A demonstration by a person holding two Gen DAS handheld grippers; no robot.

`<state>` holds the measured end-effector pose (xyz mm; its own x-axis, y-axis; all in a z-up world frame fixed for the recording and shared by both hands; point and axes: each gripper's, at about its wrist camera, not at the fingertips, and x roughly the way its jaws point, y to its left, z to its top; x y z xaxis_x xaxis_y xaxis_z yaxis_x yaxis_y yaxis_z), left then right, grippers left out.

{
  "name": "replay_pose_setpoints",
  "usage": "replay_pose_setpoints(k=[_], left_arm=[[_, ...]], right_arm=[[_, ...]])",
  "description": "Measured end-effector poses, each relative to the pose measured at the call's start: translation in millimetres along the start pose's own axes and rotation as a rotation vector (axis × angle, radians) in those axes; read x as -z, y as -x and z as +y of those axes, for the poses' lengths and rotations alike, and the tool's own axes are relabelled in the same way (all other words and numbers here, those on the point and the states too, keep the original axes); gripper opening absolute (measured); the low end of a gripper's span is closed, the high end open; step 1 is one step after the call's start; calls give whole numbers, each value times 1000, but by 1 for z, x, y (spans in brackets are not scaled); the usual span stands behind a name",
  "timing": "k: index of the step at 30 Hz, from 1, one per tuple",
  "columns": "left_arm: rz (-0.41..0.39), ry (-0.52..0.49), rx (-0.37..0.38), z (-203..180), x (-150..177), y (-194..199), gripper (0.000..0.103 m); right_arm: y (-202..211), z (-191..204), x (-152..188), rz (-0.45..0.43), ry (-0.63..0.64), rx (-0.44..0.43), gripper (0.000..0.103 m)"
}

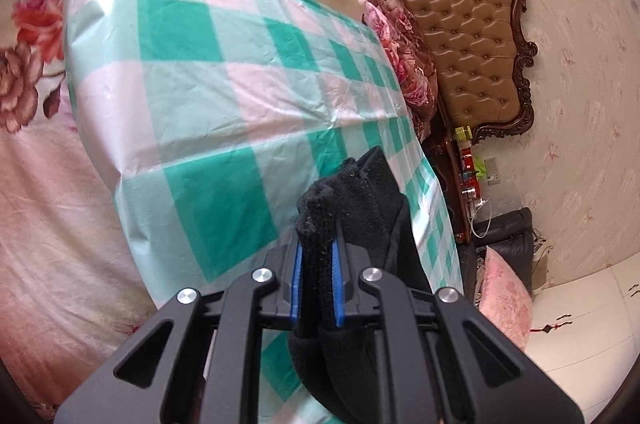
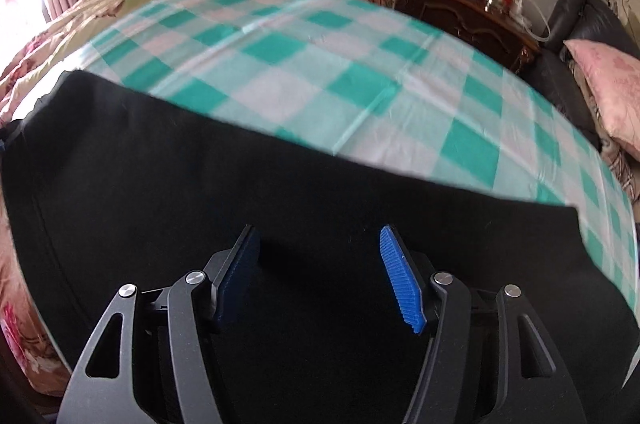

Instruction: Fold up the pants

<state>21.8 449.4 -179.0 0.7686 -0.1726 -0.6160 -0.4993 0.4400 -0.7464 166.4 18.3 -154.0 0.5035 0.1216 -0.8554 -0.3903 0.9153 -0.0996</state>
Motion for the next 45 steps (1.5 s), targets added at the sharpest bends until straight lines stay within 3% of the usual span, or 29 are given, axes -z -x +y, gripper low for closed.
replay_pose_setpoints(k=[2,5,10,13,17,18,21,24,28,35,43,45], left_arm=[[-15,-34,-16,-15,1,7,11],[-48,-134,-64,-50,5,20,11],[-138,-489,-217,-148,45,40,11],[-211,-852,-305,-227,115,41,11],[-260,-1316,-303,-292,253,16,11],[-260,-1379,-290,-297,278,8,11],[-248,-1704,-240,-277,394,-30,12],[-155,-1932,-227,-239,461,-61,12],[-156,-1973,-252,-224,470,-66,12],[-166,-1797,-193,-241,437,-51,12],[-200,-1748,-144,-254,435,-33,12],[-204,-1753,-144,-255,436,-35,12]], right_arm=[[0,-2,3,-45,9,28,75],[4,-18,2,-30,-61,-56,76],[18,-72,17,20,-273,-224,76],[37,-115,32,17,-396,-295,77],[63,-160,52,-23,-515,-321,78],[68,-172,59,-28,-552,-332,78],[72,-199,82,-8,-666,-408,78],[67,-208,96,32,-719,-474,78],[57,-206,97,86,-741,-548,78],[40,-162,68,216,-647,-694,78],[19,-109,31,303,-541,-703,78],[13,-97,23,299,-522,-717,63]])
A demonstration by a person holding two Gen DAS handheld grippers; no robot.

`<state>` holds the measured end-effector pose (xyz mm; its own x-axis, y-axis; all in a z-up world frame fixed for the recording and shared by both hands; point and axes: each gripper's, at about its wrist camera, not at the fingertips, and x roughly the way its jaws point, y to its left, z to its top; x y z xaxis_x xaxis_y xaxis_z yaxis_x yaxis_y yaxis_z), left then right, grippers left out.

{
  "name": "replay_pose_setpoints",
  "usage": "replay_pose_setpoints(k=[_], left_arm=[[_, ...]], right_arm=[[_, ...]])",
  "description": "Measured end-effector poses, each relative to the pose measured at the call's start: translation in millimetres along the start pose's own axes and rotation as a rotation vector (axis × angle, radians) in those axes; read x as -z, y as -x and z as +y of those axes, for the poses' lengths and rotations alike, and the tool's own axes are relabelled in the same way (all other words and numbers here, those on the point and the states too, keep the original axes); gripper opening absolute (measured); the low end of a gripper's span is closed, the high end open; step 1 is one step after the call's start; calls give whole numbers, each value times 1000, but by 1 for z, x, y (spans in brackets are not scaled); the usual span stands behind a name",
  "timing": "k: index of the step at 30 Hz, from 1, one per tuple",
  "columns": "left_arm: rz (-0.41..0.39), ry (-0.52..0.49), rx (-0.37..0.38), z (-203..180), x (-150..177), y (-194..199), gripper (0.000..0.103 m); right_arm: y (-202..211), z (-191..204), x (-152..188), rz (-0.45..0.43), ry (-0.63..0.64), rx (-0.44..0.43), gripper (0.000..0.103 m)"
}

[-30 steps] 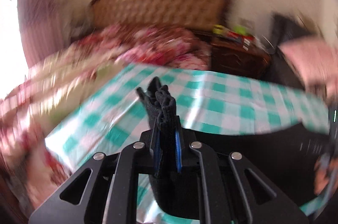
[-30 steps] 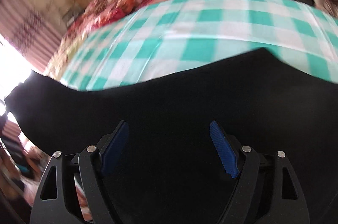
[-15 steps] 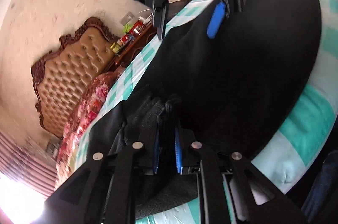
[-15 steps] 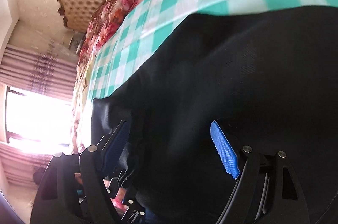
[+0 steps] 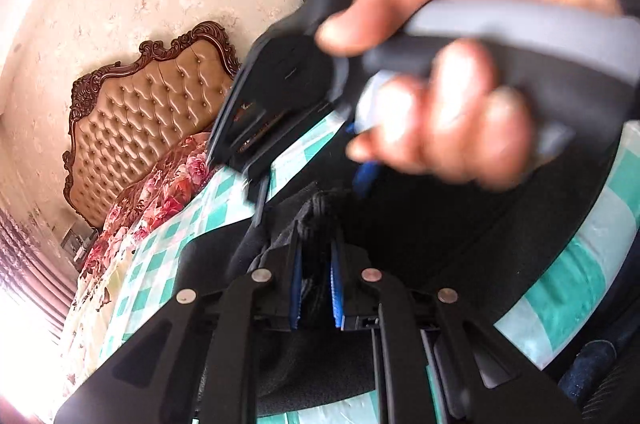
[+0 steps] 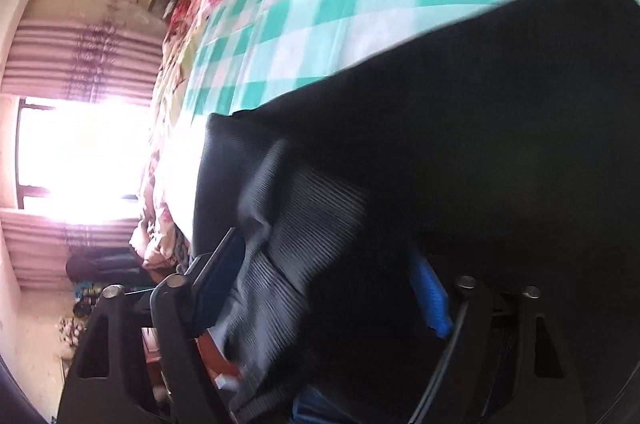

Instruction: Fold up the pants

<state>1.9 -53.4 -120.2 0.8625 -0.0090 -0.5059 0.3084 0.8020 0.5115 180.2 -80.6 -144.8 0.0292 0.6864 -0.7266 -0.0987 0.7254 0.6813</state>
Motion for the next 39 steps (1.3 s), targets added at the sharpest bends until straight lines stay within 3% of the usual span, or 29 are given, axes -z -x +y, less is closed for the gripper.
replay_pose_setpoints(k=[2,4,6,9,12,16,20,22,24,27,30,33,35,37,38,39], left_arm=[[0,-9,-6,-5,3,5,12],[-15,-27,-30,-9,-3,6,11],[-58,-46,-48,-10,-12,9,11],[-91,-92,-7,-27,-28,5,11],[-58,-144,51,-54,-24,-11,11],[-23,-161,101,-68,-17,-19,16],[-8,-82,188,-61,-20,-17,32],[-15,-38,233,-56,-22,-11,45],[-49,26,264,-43,-19,1,49],[-58,225,317,4,-10,23,49],[-35,482,282,75,15,45,46],[15,714,204,147,55,57,30],[61,784,142,176,84,64,26],[81,775,110,193,100,66,26],[92,762,117,196,104,66,30],[114,734,136,190,110,67,47]], right_arm=[[-8,7,-8,-29,32,48,25],[0,16,-11,-63,75,45,20],[26,32,-8,-151,187,75,18],[52,32,-5,-217,244,116,17],[47,-2,-3,-199,217,191,16],[43,-25,2,-207,230,174,17],[42,-19,3,-216,250,197,17],[43,-18,2,-218,257,205,17],[41,-18,2,-219,251,213,17],[40,-23,4,-223,241,228,18],[45,-20,9,-240,253,262,18],[68,-6,26,-325,302,375,19],[80,9,41,-385,364,462,24],[85,27,53,-417,410,462,26],[83,36,59,-420,425,444,27],[77,46,65,-416,445,437,28]])
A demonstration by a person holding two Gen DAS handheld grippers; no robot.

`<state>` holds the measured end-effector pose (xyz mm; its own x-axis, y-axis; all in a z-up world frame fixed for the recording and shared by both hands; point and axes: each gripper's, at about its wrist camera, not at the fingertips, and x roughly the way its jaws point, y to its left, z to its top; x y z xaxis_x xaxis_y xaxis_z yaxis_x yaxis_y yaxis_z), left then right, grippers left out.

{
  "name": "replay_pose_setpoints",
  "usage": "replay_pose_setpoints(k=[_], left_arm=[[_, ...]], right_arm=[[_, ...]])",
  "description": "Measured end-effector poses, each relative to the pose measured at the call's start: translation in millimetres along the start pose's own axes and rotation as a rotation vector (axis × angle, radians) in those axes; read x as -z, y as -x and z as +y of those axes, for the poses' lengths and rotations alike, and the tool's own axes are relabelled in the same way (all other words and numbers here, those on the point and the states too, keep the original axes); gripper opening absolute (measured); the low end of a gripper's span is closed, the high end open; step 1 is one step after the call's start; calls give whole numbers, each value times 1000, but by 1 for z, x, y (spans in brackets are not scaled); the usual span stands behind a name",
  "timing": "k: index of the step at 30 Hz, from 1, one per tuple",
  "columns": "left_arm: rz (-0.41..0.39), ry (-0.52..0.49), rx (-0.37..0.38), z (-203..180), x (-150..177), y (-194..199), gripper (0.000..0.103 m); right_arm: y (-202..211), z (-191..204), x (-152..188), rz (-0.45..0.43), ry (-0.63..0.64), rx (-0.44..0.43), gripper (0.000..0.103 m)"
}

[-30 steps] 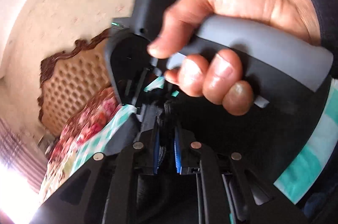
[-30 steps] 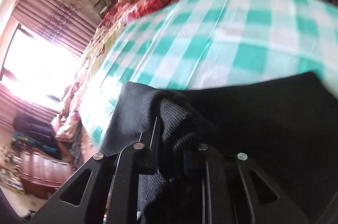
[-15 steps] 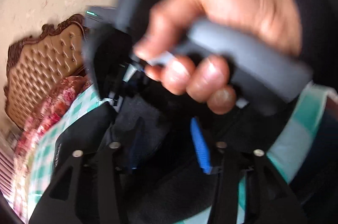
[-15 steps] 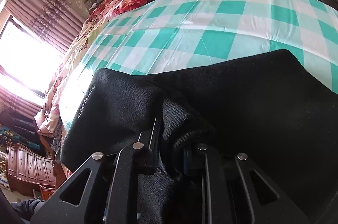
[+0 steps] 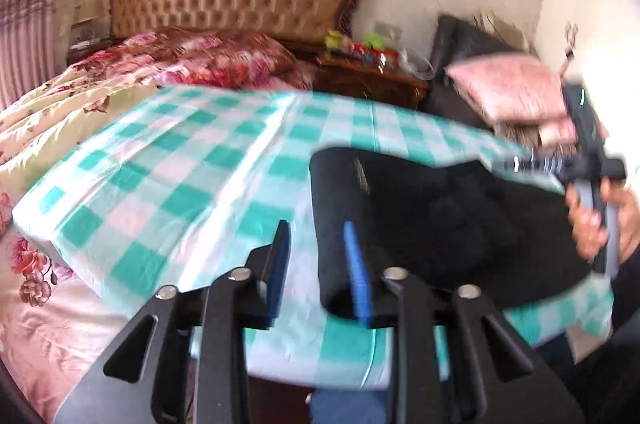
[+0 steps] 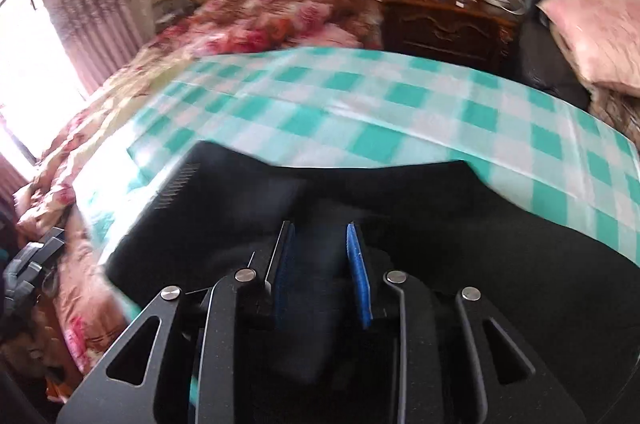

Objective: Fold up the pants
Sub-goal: 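Release the cuff end with the left gripper and withdraw it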

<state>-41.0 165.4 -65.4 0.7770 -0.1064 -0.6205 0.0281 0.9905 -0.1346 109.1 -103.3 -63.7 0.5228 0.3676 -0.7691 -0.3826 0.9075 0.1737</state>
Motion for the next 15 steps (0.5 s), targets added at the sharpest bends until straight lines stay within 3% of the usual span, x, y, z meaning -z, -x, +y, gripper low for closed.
replay_pose_setpoints(k=[1,3,6,10,12,14,15], left_arm=[[17,-26,-9,-5,7,-1,57],[63,-92,-20,-19,22,-13,57],[105,-205,-104,-46,43,-39,57],[125,-259,-190,-58,49,-74,57],[140,-158,-239,-39,42,-79,55],[180,42,-147,-2,40,-76,57],[214,165,-85,20,44,-78,59]], right_arm=[[-3,8,1,4,12,7,28],[-17,26,5,27,49,27,28],[-43,41,15,84,107,111,28],[-59,35,26,110,118,187,28],[-60,36,28,118,141,210,29],[-64,35,32,124,172,283,29],[-65,33,34,118,171,277,29]])
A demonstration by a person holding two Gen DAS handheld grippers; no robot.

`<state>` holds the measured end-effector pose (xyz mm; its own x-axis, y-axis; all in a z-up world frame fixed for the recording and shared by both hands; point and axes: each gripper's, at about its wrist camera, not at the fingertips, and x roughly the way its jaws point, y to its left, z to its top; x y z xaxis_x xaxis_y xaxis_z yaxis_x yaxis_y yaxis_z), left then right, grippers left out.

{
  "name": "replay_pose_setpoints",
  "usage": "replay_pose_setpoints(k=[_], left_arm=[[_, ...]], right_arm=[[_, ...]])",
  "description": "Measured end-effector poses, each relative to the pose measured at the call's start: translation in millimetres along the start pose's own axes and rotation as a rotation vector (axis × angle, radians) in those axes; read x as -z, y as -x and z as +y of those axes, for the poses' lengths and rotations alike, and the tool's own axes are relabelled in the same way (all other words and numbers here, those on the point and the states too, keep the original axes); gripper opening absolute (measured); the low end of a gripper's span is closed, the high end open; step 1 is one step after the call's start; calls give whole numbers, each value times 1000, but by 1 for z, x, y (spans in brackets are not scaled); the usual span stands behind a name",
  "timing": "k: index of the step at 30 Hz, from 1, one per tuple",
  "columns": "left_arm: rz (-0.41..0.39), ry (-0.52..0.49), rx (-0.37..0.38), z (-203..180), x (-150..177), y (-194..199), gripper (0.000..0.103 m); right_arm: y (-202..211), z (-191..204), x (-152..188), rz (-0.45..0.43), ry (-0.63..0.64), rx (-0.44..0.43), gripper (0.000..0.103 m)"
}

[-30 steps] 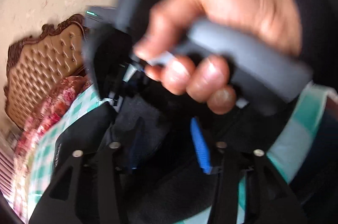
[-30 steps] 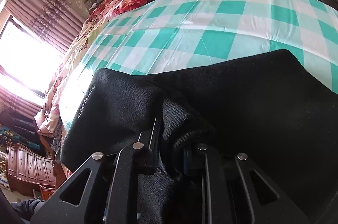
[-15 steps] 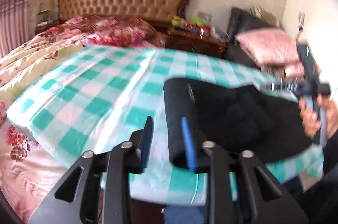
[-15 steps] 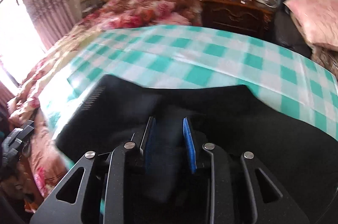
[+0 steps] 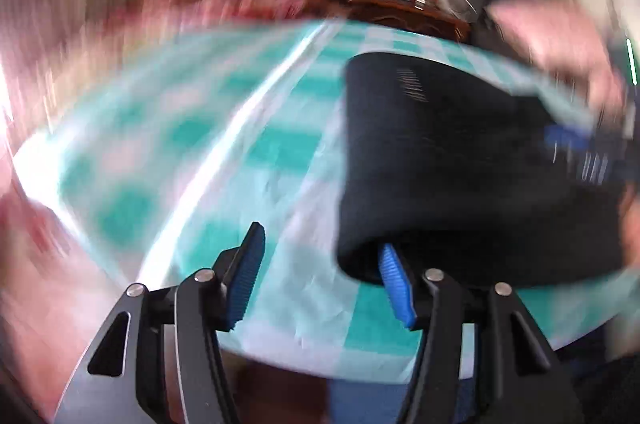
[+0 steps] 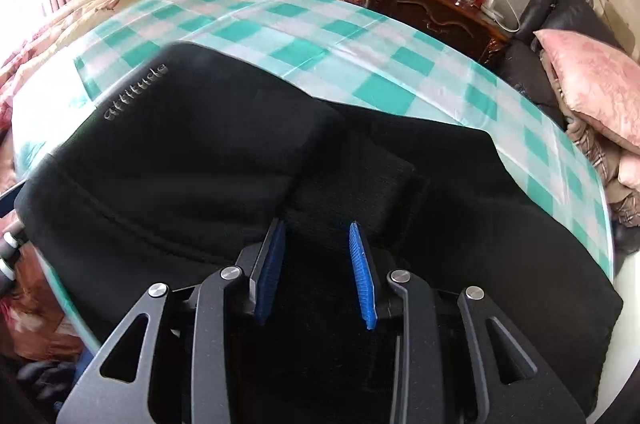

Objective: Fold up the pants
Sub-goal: 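Release the cuff end with the left gripper and withdraw it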

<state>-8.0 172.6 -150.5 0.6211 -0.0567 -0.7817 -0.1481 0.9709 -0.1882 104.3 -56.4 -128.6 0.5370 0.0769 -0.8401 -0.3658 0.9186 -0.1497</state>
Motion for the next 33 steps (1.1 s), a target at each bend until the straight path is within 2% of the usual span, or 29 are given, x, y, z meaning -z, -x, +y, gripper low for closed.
replay_pose_setpoints(k=[1,2,3,5,9,10,11,12,13,15,17,19,21,23,24,28,33], left_arm=[[36,104,61,18,2,-4,59],[31,184,119,32,5,-5,59],[24,194,136,35,6,-3,60],[25,160,117,29,7,-2,60],[-37,-106,-38,-3,9,16,62],[-63,-174,-82,-10,12,26,56],[-82,-214,-72,-14,12,34,49],[-98,-252,-38,-16,13,45,32],[-112,-263,-28,-17,11,53,22],[-166,-231,-3,-18,-2,67,11],[-193,-208,44,-24,-17,67,10],[-185,-212,38,-38,-30,55,9],[-119,-225,39,-48,-35,31,8],[-6,-220,-7,-48,-32,1,8],[9,-233,-12,-49,-32,-5,8],[-9,-237,14,-51,-45,6,8],[-61,-233,36,-70,-93,-1,8]], right_arm=[[0,-2,1,-2,-9,-12,30],[0,-1,1,2,-5,-12,30],[0,0,1,3,0,-6,30],[0,1,2,-2,7,6,30],[2,1,3,-4,-1,6,30],[2,1,3,-5,-1,9,30],[2,1,3,-8,0,13,30],[2,2,3,-11,0,14,30],[2,2,4,-14,-3,16,30],[2,2,5,-23,-15,14,31],[3,3,6,-30,-16,19,32],[4,3,6,-29,-16,22,32],[3,1,6,-28,-26,11,32],[3,1,6,-28,-29,9,32],[3,2,6,-29,-27,11,32],[3,1,5,-29,-32,7,33],[3,0,5,-33,-30,5,33]])
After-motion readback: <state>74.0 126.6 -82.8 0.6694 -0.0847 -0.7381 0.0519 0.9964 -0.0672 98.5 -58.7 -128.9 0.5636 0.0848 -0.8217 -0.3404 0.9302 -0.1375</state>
